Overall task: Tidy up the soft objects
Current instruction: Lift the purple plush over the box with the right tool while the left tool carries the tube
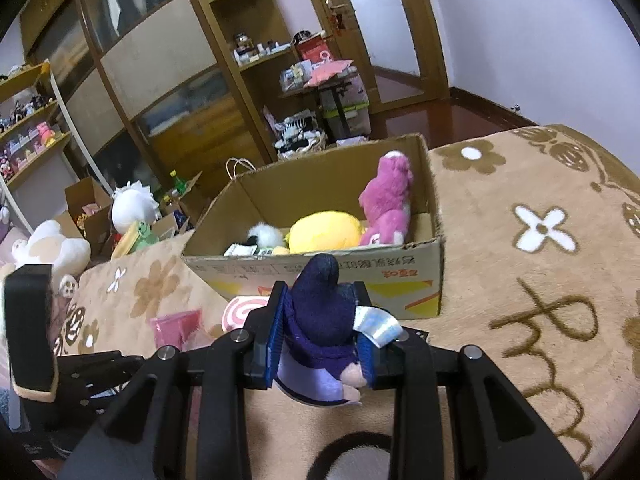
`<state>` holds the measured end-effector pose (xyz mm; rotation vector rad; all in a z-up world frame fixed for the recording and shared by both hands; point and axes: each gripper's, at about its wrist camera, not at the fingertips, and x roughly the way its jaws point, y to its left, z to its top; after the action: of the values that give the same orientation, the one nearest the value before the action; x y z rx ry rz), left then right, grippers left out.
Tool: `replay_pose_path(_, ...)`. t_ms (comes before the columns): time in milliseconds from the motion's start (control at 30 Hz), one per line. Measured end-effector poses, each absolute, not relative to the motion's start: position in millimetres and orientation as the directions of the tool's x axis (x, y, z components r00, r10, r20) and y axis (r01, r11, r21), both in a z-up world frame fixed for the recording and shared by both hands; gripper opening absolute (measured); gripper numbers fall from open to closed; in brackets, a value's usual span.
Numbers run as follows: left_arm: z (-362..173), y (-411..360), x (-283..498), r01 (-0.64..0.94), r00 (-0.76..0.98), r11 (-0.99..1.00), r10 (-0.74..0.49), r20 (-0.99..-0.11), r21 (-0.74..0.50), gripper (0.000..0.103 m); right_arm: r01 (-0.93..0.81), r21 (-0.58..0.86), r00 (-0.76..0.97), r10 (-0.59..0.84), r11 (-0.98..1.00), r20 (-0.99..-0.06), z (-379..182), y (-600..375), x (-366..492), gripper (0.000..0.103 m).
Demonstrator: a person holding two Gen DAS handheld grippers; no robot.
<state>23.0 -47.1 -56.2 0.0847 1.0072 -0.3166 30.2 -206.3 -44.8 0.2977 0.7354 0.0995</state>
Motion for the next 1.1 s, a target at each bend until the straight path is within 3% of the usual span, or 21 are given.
replay_pose_path(533,17.2,-49.3,19.9,0.315,0.760,0.948,-0.223,-0.610,0.046,0.019,-0.001,0.273,0.824,0.156,0.962,-0.545,-5.7,-209.3,16.3,0.033)
replay_pose_path(1000,44.9,-51.6,60.3,0.289,0.833,0.955,-0.215,-0.509,0.070,0.019,-0.022,0.244,0.883,0.133,0.970,-0.450,22.4,-212.7,31.6,0.033)
replay_pose_path(1100,48.3,-52.6,68.0,0.314,0.824,0.949,-0.262,-0.502,0.020,0.020,-0.027,0.238,0.894,0.130,0.971,-0.429,25.3,-213.1,35.4,0.033)
